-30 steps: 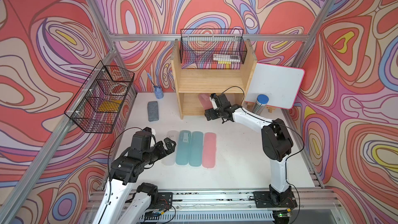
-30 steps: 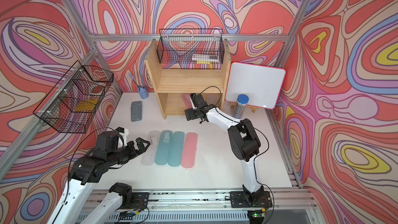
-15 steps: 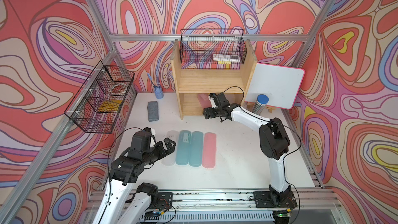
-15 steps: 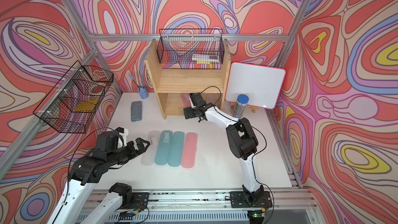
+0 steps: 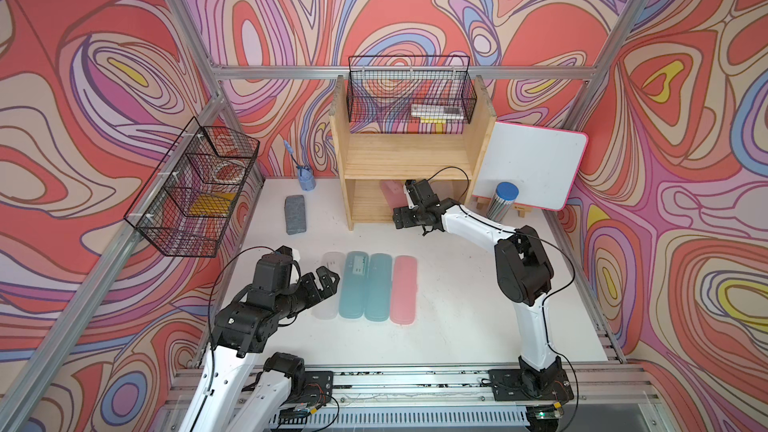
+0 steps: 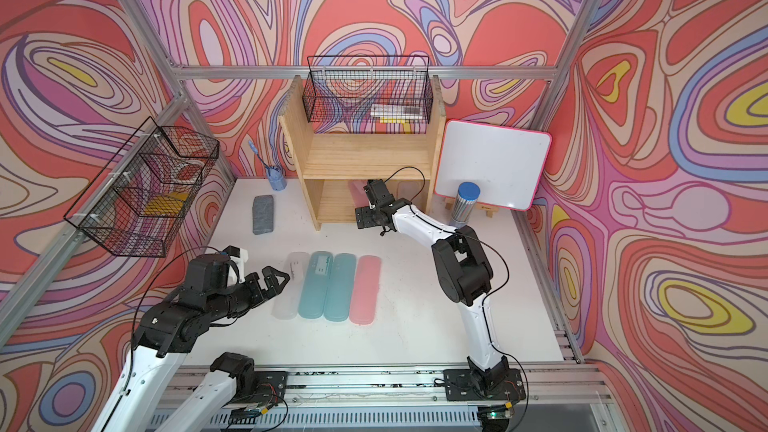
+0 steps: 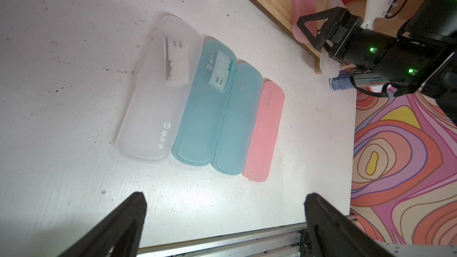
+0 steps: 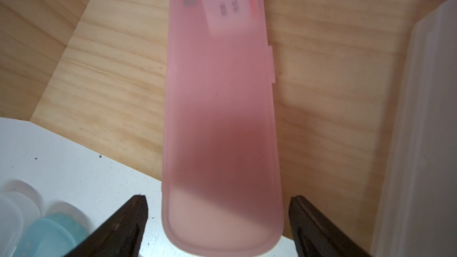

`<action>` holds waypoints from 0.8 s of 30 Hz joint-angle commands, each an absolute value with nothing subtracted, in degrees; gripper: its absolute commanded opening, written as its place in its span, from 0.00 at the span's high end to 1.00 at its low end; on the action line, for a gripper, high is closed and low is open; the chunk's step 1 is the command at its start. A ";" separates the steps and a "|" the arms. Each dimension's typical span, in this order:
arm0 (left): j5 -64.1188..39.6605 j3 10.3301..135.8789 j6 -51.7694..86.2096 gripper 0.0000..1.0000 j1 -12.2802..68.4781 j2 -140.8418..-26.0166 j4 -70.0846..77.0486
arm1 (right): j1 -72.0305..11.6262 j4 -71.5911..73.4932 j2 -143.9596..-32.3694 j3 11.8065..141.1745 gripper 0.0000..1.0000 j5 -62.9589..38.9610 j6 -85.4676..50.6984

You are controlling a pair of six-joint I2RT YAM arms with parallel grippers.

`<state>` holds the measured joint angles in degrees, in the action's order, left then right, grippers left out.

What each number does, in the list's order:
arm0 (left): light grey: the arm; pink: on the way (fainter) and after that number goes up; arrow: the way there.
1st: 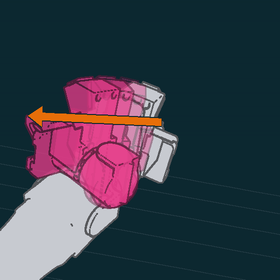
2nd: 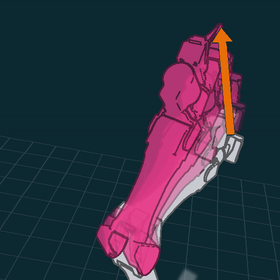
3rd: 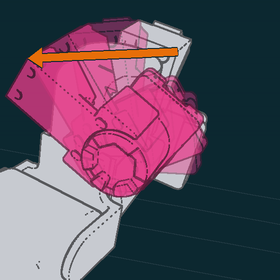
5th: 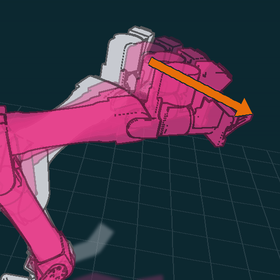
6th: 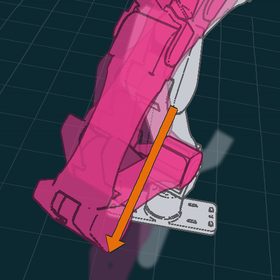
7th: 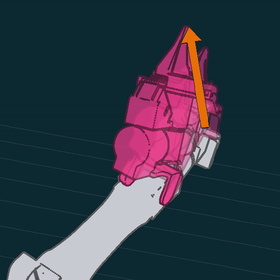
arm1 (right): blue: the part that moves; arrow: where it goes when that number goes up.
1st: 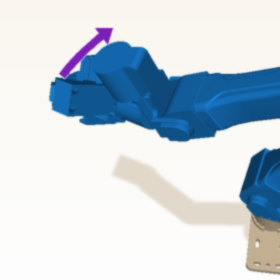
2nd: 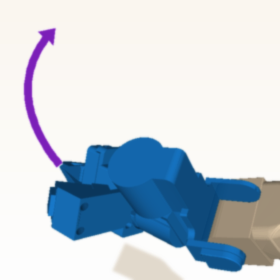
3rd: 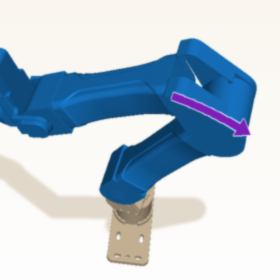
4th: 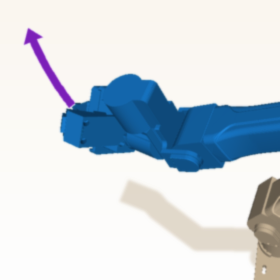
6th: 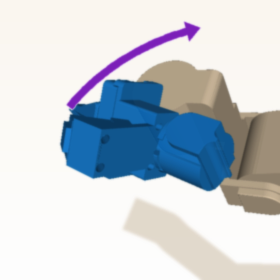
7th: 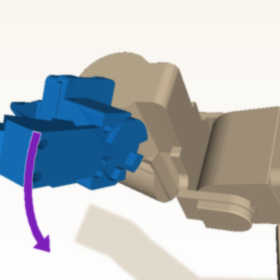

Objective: Remove the pencil cases from the shelf
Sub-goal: Pick up the pencil case from the shelf.

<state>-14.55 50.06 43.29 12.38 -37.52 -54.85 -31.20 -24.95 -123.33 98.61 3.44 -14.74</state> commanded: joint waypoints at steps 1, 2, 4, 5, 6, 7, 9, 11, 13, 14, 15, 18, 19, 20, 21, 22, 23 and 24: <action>-13.85 49.43 42.57 0.01 12.13 -37.44 -54.32 | -31.63 -26.58 -125.48 100.75 0.08 5.31 -15.23; -13.81 49.44 42.54 0.01 12.13 -37.44 -54.32 | -31.86 -26.76 -125.59 100.94 0.08 5.74 -14.99; -13.85 49.43 42.55 0.01 12.13 -37.44 -54.32 | -32.16 -26.56 -125.78 101.07 0.08 6.11 -14.72; -13.83 49.39 42.54 0.01 12.13 -37.35 -54.35 | -32.33 -26.46 -125.94 101.16 0.08 6.22 -14.55; -13.86 49.33 42.56 0.01 12.13 -37.35 -54.38 | -32.47 -26.51 -126.09 101.31 0.08 6.53 -14.41; -13.80 49.38 42.63 0.01 12.13 -37.35 -54.43 | -32.65 -26.61 -126.36 101.57 0.08 7.03 -14.26; -13.78 49.35 42.71 0.01 12.13 -37.34 -54.39 | -33.02 -26.80 -126.69 102.11 0.08 8.05 -13.81; -13.77 49.45 42.71 0.01 12.13 -37.35 -54.32 | -33.38 -26.81 -127.22 102.55 0.08 9.39 -13.54; -13.81 49.38 42.80 0.01 12.13 -37.33 -54.38 | -33.53 -26.92 -127.82 103.23 0.09 10.29 -13.54; -13.83 49.38 42.89 0.01 12.13 -37.40 -54.40 | -33.61 -26.99 -128.18 103.63 0.09 10.65 -13.54; -13.82 49.36 42.89 0.01 12.13 -37.35 -54.45 | -33.70 -27.18 -128.56 103.91 0.10 10.95 -13.53; -13.66 49.29 42.89 0.01 12.13 -37.18 -54.64 | -33.78 -27.85 -129.63 105.13 0.12 11.40 -13.54; -13.64 49.31 42.98 0.01 12.13 -37.01 -54.71 | -33.84 -28.17 -129.90 105.49 0.14 11.67 -13.54; -13.58 49.25 42.98 0.01 12.13 -36.94 -54.71 | -33.98 -28.42 -130.20 105.76 0.14 12.00 -13.49; -13.55 49.31 42.98 0.01 12.13 -36.83 -54.84 | -34.10 -28.57 -130.27 105.97 0.16 12.17 -13.46; -13.59 49.23 43.07 0.01 12.13 -36.74 -54.98 | -34.12 -28.78 -130.46 106.07 0.17 12.30 -13.45; -13.46 49.27 43.07 0.01 12.13 -36.67 -55.03 | -34.21 -28.98 -130.51 106.18 0.19 12.39 -13.45; -13.40 49.30 43.07 0.01 12.13 -36.57 -55.08 | -34.20 -29.14 -130.59 106.17 0.21 12.47 -13.41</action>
<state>-14.35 49.76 43.31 12.38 -37.34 -54.87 -33.85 -27.11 -128.70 105.41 11.31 -13.67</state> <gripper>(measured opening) 0.989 0.803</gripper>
